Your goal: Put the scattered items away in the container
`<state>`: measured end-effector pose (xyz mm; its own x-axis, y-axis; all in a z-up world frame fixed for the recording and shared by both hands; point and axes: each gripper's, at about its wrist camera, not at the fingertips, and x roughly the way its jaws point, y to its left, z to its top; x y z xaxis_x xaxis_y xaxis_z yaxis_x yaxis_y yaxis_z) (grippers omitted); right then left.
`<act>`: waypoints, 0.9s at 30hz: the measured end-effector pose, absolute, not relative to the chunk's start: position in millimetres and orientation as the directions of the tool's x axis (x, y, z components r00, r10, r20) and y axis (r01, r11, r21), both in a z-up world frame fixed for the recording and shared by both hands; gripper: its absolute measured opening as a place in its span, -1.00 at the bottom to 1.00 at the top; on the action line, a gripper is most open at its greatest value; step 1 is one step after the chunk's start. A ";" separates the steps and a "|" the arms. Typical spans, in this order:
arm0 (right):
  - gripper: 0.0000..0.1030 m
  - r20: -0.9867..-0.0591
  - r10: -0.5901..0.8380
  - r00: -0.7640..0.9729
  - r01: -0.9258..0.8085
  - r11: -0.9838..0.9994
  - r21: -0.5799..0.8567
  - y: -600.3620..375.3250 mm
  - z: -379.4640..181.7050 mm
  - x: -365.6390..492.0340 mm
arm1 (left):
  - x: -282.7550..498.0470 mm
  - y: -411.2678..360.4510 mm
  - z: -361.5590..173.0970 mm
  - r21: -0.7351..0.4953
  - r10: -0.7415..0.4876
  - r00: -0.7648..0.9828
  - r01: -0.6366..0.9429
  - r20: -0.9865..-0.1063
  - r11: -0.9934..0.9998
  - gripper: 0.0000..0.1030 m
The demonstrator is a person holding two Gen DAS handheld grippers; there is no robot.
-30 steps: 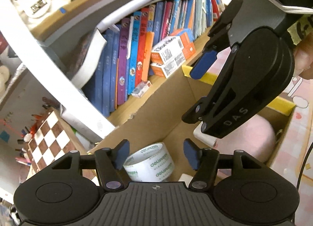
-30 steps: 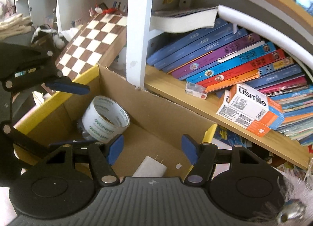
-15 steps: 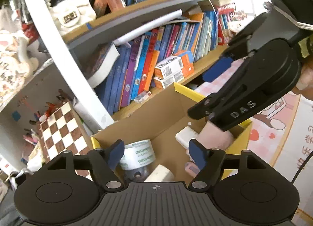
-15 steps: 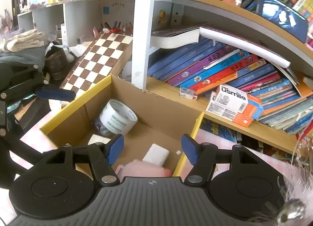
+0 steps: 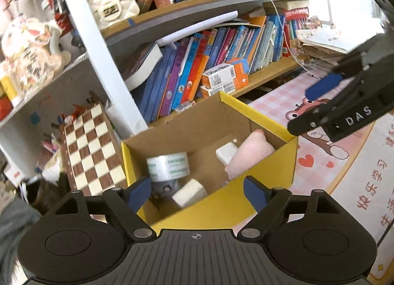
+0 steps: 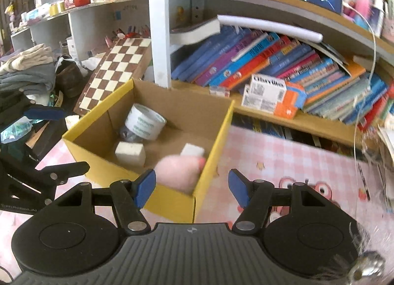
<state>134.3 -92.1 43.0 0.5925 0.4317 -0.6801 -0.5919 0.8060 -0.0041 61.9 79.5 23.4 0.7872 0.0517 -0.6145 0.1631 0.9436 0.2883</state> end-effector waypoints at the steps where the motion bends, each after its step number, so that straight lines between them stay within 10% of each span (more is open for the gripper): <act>1: 0.23 -0.683 0.428 0.592 -0.587 0.809 -0.002 -94.4 41.5 131.9 | 60.1 79.0 21.7 0.281 0.056 0.784 0.153 -0.618 0.948 0.71; 27: 0.47 -0.725 0.279 0.630 -0.407 0.913 -0.003 -158.4 6.1 99.0 | 36.7 41.4 1.4 0.137 0.146 0.746 -0.074 -0.650 0.988 0.86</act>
